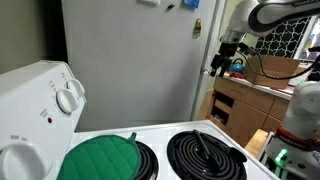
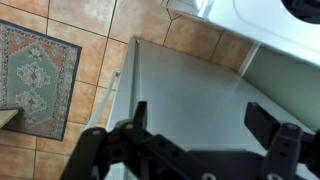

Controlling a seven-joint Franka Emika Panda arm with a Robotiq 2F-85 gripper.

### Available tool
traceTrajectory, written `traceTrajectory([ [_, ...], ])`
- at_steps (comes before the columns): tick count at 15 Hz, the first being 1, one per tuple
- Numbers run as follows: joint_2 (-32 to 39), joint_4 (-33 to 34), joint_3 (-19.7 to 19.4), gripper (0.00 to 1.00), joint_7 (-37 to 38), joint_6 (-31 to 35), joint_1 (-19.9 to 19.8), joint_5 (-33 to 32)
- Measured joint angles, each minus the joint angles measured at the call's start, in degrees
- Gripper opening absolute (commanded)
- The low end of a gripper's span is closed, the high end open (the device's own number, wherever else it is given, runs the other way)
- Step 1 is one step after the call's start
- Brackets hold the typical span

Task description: Open the bottom part of the fridge

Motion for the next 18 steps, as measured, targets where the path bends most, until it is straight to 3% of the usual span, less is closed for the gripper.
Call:
traceTrajectory([
  [7,0.36,0.03,-0.34,1.0,0.7,-0.78,-0.6,0.0],
  [16,1.74,-7.29,-9.58,1.0,3.66,-4.66,-11.83,-0.21],
  [18,1.93,-7.49,-10.03,1.0,3.17,-4.62,-12.49,-0.24],
])
